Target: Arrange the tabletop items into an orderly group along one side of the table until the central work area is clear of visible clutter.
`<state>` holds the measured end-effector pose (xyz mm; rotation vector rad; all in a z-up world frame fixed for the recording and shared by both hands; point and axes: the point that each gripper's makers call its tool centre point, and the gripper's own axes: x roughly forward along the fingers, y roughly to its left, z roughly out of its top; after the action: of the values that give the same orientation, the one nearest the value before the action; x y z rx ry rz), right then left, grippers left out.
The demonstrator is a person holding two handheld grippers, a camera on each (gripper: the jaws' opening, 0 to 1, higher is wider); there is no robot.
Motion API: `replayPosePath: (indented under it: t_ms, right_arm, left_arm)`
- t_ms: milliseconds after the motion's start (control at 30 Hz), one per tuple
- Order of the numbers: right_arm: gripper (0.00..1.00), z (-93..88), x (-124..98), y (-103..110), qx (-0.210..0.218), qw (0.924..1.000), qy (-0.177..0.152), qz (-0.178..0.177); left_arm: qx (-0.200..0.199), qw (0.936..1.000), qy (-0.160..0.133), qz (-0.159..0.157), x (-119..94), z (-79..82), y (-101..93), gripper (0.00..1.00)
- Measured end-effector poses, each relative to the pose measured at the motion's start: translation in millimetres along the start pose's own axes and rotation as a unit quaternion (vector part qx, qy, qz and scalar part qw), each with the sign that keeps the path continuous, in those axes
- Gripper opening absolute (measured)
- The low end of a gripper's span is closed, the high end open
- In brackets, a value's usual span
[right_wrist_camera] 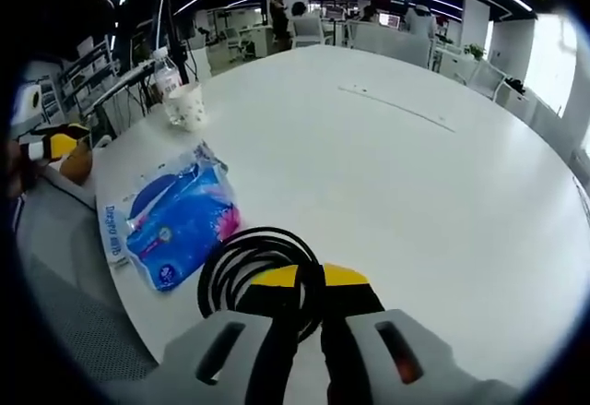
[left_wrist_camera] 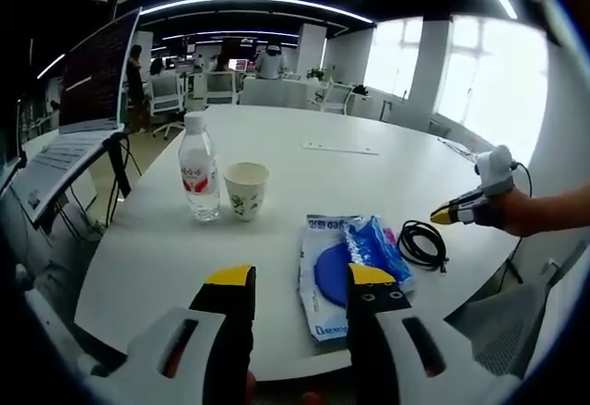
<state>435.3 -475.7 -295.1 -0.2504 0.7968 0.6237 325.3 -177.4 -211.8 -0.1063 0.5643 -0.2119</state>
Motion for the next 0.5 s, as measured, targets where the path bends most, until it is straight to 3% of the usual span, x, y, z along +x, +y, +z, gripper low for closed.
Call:
replayPosePath:
  t_ms: [500]
  right_arm:
    - [0.1, 23.2, 16.0, 40.6, -0.046, 0.9967, -0.002, 0.066]
  left_arm:
    - [0.002, 1.0, 0.005, -0.007, -0.2, -2.4, -3.4, 0.38]
